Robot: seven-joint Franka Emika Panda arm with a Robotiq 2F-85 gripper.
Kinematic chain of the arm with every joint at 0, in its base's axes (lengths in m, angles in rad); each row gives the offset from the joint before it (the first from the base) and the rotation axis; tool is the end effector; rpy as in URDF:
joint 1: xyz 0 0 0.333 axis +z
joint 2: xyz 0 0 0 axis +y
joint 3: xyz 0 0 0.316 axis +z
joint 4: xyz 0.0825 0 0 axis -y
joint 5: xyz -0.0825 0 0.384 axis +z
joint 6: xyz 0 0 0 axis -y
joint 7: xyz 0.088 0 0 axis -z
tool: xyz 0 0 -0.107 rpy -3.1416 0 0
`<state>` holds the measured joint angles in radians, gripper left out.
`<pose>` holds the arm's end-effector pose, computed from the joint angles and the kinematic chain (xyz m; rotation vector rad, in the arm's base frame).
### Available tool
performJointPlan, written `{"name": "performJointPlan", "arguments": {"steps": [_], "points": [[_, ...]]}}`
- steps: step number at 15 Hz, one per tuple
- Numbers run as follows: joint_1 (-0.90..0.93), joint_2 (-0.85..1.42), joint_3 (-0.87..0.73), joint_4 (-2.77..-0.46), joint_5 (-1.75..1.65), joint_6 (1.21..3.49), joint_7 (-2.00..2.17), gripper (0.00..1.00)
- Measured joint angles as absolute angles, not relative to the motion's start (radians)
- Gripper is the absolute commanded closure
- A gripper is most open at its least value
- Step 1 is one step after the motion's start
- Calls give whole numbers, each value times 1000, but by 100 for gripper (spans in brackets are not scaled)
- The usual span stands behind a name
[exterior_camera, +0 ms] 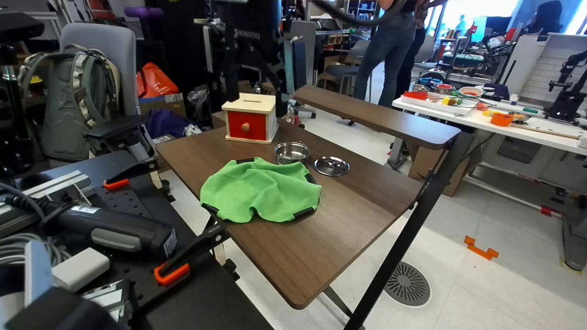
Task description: Move the green cloth
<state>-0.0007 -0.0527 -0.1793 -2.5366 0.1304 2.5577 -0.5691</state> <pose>0.4536 -0.0840 0.2987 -3.0543 -0.4347 -0.1520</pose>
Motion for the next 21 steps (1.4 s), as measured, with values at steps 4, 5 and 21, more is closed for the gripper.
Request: {"name": "performJointPlan", "arguments": {"steps": [4,5,21], "points": [[3,98,-110,-2511,296,2612,-686,0],[-1,140,-85,-2499,320,2624,-706,0],[-78,547,33,-2293,42,2693,-535,0]]}}
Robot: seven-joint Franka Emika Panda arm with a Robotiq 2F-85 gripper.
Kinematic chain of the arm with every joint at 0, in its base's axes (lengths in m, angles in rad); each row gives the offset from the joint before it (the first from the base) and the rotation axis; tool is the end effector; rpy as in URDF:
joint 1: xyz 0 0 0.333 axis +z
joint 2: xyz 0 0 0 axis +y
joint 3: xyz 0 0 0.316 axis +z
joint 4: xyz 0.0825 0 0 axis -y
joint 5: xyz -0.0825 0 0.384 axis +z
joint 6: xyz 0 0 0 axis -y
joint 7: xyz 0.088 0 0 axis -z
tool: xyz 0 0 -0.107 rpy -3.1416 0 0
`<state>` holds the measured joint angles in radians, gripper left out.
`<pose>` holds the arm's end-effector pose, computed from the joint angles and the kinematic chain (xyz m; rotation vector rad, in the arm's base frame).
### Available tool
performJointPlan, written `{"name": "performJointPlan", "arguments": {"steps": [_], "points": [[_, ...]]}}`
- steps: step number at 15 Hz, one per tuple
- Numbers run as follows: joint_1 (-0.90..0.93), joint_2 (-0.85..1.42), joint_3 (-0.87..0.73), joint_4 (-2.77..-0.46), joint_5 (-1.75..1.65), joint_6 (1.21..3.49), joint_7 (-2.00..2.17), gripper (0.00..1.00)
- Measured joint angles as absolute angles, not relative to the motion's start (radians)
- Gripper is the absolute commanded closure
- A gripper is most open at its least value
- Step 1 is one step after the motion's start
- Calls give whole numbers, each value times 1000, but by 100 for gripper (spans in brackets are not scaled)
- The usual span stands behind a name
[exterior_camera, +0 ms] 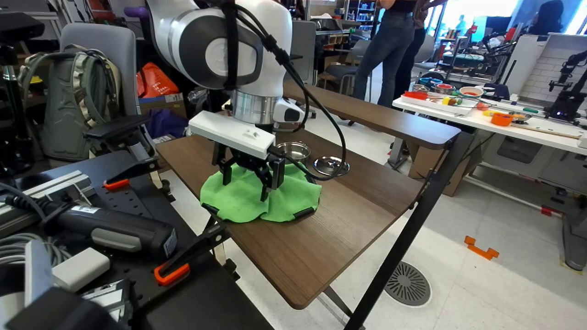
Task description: Move the green cloth
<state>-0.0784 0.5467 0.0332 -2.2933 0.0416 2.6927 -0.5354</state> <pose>0.4985 -0.0223 0.0993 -2.9849 -0.6798 0.2020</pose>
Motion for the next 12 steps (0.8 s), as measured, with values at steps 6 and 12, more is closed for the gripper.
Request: {"name": "performJointPlan", "arguments": {"steps": [6,12], "points": [[-79,567,33,-2262,-21,2693,-488,0],[-79,645,22,-2199,-92,2711,-455,0]]}}
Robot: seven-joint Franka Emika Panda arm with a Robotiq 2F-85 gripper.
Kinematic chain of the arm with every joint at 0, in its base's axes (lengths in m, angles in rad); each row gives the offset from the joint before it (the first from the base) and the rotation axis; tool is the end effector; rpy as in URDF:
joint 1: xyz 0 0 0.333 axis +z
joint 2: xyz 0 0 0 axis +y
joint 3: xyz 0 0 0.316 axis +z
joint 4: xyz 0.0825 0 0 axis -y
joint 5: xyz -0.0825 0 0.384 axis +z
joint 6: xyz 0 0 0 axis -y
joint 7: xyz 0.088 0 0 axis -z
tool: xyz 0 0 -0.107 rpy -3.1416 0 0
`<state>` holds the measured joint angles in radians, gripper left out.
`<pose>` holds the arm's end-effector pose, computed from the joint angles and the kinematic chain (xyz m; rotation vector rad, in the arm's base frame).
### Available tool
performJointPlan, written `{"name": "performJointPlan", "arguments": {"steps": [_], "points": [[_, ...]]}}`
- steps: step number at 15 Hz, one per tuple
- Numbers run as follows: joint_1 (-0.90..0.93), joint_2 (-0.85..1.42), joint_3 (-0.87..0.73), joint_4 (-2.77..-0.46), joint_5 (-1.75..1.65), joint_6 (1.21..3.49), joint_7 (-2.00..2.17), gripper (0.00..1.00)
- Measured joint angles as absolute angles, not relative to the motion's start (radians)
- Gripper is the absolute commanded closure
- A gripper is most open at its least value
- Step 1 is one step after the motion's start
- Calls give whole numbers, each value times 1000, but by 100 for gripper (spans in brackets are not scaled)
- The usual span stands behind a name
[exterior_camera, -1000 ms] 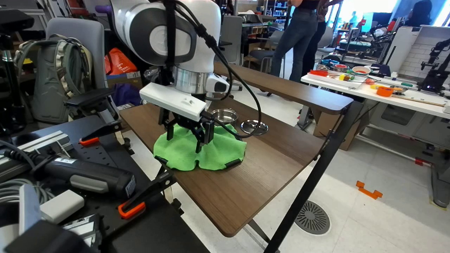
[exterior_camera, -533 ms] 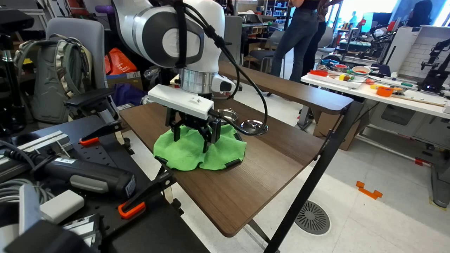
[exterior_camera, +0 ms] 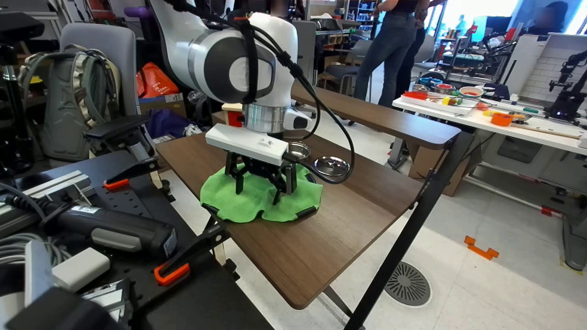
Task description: Move the green cloth
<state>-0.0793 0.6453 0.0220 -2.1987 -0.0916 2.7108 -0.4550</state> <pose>0.5198 -0.0255 0.0753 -3.0303 -0.7415 0.2077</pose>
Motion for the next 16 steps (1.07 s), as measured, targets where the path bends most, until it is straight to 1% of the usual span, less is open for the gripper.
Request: {"name": "performJointPlan", "arguments": {"steps": [9,16], "points": [[-94,674,-51,-2145,-135,2711,-423,0],[-190,742,-71,-2063,-135,2710,-423,0]]}}
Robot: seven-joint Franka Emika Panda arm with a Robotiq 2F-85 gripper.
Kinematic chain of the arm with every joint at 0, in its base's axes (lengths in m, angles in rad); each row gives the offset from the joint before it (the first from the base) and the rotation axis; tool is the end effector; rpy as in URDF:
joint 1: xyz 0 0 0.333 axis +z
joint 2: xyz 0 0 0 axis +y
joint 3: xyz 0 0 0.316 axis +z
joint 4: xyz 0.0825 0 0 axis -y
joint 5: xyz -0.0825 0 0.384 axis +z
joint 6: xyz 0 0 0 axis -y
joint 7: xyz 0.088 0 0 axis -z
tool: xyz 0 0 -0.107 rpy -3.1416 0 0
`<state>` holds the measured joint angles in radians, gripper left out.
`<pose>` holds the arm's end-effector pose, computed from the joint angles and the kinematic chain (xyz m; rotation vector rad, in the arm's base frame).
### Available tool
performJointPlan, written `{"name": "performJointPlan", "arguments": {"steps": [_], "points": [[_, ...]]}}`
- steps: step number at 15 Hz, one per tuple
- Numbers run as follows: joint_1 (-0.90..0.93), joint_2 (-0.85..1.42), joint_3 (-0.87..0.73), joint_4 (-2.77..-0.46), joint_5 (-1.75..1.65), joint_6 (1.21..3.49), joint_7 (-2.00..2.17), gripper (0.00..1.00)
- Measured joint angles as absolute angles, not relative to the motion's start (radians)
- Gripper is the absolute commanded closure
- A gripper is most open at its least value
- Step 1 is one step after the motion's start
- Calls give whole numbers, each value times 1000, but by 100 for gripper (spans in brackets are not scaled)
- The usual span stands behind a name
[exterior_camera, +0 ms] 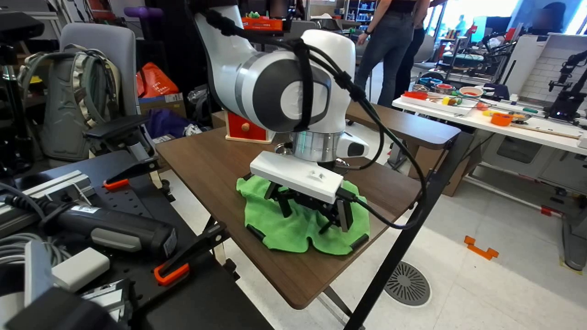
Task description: Move the green cloth
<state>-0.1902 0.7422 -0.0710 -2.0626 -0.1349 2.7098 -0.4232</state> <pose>0.5383 -0.1418 0.0608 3.0389 0.4650 -0.1900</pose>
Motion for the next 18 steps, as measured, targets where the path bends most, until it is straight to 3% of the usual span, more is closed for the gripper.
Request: {"name": "performJointPlan", "arguments": {"steps": [18], "points": [[-211,916,-86,-1716,-135,2620,-290,0]]}}
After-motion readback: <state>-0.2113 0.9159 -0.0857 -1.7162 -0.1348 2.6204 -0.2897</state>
